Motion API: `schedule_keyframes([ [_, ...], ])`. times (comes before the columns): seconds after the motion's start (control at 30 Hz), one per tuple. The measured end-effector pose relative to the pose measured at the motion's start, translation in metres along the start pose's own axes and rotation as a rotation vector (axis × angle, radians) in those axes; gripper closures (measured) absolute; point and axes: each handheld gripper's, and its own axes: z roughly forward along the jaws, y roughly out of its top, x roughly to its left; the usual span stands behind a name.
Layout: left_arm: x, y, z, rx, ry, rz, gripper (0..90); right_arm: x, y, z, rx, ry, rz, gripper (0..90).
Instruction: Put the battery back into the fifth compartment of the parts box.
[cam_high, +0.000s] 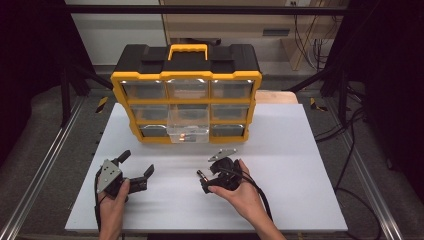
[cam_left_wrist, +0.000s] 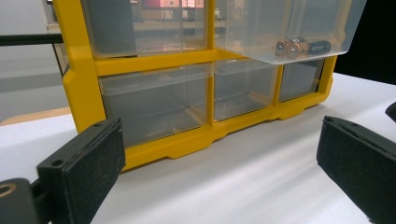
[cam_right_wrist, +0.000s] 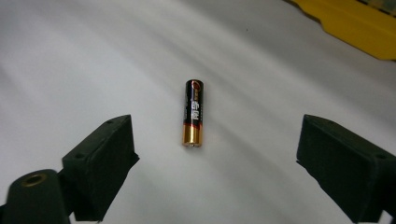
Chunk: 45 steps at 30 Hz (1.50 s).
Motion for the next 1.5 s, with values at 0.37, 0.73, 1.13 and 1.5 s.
schedule_keyframes([
  [0.37, 0.0, 0.0, 0.001, -0.002, -0.003, -0.005, 1.1, 0.007, 0.001, 0.009, 0.001, -0.014, 0.008, 37.9],
  [0.73, 0.0, 0.0, 0.002, -0.004, -0.004, -0.007, 1.1, 0.01, 0.002, 0.024, 0.019, 0.002, 0.007, 49.3],
  [1.13, 0.0, 0.0, 0.002, -0.004, -0.008, -0.005, 1.2, 0.013, 0.003, 0.032, 0.029, 0.011, 0.008, 62.8],
  [1.5, -0.002, 0.0, 0.002, -0.002, -0.013, -0.009, 1.3, 0.012, 0.002, 0.042, 0.046, 0.005, 0.006, 72.9],
])
